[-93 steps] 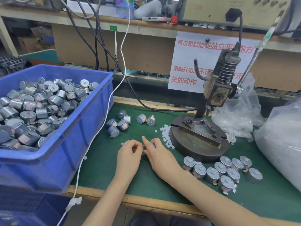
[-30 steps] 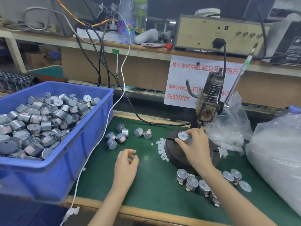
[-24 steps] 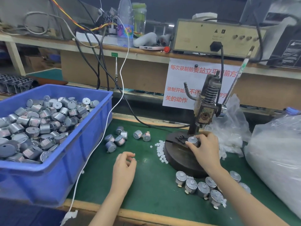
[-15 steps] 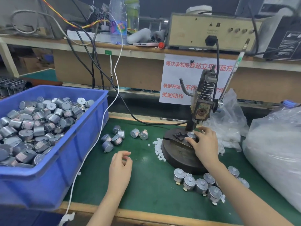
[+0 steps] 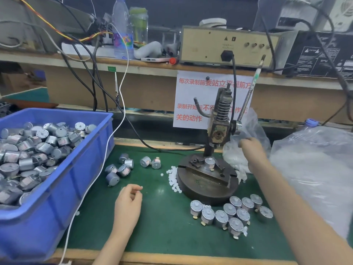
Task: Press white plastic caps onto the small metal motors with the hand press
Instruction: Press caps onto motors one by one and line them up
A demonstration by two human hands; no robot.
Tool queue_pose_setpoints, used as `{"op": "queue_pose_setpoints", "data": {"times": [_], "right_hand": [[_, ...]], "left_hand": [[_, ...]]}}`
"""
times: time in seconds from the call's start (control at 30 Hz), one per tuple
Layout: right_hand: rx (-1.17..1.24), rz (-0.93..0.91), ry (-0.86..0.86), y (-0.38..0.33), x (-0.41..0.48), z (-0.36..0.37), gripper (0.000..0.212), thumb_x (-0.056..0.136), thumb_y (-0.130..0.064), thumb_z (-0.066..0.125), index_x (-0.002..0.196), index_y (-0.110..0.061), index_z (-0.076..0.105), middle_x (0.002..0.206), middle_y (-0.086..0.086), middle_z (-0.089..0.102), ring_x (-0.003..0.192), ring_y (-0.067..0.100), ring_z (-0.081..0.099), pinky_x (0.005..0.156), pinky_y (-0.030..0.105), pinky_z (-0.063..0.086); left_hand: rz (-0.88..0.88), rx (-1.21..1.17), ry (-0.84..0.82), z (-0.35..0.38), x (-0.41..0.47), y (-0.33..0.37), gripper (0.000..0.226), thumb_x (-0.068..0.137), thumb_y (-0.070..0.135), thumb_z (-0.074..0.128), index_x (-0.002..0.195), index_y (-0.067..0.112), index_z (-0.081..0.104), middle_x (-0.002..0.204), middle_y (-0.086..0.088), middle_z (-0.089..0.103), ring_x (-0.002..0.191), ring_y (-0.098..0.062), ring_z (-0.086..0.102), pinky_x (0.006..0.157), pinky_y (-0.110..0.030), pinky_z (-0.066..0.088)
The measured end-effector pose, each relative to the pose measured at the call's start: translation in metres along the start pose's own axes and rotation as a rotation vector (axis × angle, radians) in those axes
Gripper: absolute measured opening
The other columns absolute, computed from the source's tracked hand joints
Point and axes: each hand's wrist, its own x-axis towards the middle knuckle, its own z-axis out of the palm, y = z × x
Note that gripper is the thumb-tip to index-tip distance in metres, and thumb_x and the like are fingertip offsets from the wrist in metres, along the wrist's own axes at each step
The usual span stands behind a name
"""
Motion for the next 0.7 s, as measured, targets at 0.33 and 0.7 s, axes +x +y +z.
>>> {"op": "queue_pose_setpoints", "data": {"times": [0.33, 0.7], "right_hand": [[0.390, -0.150, -0.128, -0.093, 0.032, -0.015, 0.053, 0.085, 0.006, 0.040, 0.137, -0.002, 0.036, 0.116, 0.005, 0.054, 0.112, 0.017, 0.048, 0.108, 0.034, 0.034], [0.427, -0.424, -0.042, -0.048, -0.024, -0.020, 0.023, 0.088, -0.001, 0.043, 0.090, -0.024, 0.048, 0.093, -0.004, 0.056, 0.093, 0.005, 0.055, 0.082, 0.023, 0.039]], "left_hand": [[-0.013, 0.008, -0.006, 0.000, -0.001, 0.001, 0.025, 0.089, 0.004, 0.047, 0.077, 0.022, 0.060, 0.079, -0.007, 0.059, 0.076, -0.025, 0.059, 0.077, -0.043, 0.048], [-0.016, -0.009, -0.006, -0.001, -0.003, 0.002, 0.025, 0.090, 0.005, 0.045, 0.077, 0.020, 0.060, 0.083, -0.006, 0.060, 0.070, -0.014, 0.059, 0.078, -0.042, 0.048]]}}
